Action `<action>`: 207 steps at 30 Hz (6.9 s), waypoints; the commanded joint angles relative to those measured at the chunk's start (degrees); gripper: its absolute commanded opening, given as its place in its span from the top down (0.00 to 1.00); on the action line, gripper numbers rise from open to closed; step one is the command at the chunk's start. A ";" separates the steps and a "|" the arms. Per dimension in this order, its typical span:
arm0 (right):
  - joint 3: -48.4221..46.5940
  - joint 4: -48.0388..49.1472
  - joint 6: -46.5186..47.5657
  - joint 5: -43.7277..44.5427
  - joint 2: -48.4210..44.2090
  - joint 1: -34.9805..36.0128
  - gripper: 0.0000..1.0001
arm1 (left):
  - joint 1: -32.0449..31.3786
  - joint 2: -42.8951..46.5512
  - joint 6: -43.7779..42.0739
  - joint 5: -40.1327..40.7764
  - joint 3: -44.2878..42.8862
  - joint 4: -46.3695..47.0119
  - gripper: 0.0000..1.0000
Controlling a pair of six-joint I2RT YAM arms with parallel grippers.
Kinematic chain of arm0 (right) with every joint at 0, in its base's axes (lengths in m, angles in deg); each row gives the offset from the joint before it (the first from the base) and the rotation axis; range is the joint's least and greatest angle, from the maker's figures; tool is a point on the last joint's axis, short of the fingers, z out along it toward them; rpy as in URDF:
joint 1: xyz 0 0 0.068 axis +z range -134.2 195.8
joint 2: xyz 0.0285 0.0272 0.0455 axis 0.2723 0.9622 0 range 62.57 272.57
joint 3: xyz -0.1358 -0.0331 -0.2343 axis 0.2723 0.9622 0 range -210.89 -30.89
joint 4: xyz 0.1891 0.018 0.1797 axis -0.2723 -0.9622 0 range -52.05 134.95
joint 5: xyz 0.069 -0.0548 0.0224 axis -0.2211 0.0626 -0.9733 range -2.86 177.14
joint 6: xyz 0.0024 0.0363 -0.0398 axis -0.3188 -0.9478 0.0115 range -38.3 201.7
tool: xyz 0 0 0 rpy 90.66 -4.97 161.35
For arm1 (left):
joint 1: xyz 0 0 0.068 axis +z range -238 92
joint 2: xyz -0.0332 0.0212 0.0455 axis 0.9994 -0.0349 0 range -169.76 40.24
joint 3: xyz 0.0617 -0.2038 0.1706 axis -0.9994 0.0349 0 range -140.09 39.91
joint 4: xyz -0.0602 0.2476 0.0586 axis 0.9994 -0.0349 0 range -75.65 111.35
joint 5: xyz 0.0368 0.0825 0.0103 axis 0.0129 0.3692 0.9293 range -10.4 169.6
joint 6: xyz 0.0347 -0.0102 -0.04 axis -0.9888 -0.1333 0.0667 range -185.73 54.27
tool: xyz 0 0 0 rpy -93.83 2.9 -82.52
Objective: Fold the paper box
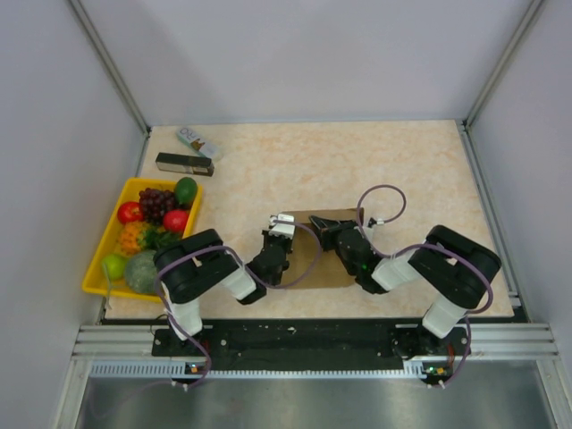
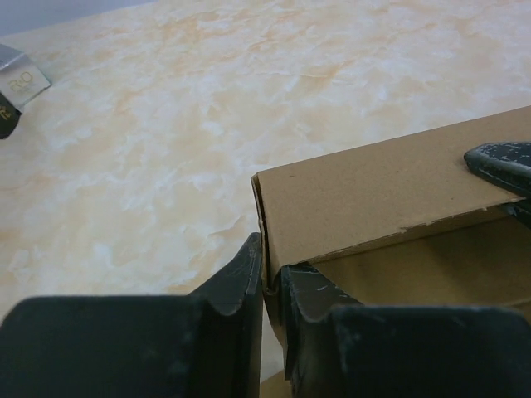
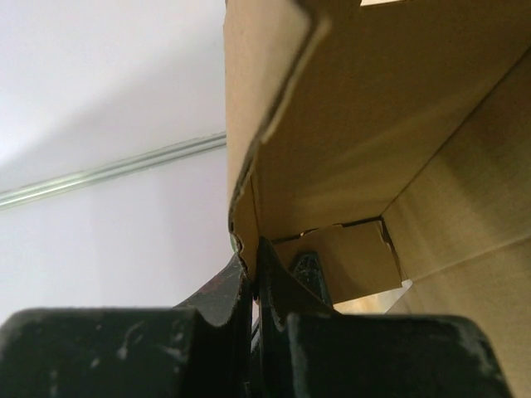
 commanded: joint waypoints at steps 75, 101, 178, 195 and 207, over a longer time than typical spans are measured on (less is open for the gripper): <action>-1.69 -64.31 58.86 -17.57 -44.80 -5.27 0.21 | 4.31 39.35 13.87 -27.01 -19.70 -70.32 0.25; -9.87 -62.56 81.46 -35.42 -28.82 -21.37 0.29 | 7.04 19.02 1.84 -42.49 -31.85 -75.17 0.31; 2.52 -35.40 84.89 -8.08 -32.15 -11.88 1.00 | 5.54 -3.31 15.46 -43.99 -58.21 -88.52 0.42; 2.78 -40.39 75.41 -11.85 -34.09 -14.25 0.93 | 3.70 -6.20 10.98 -38.19 -59.01 -91.60 0.46; -1.52 -45.07 79.61 -18.10 -31.46 -19.70 0.73 | 3.52 -6.12 10.10 -37.92 -57.78 -89.75 0.59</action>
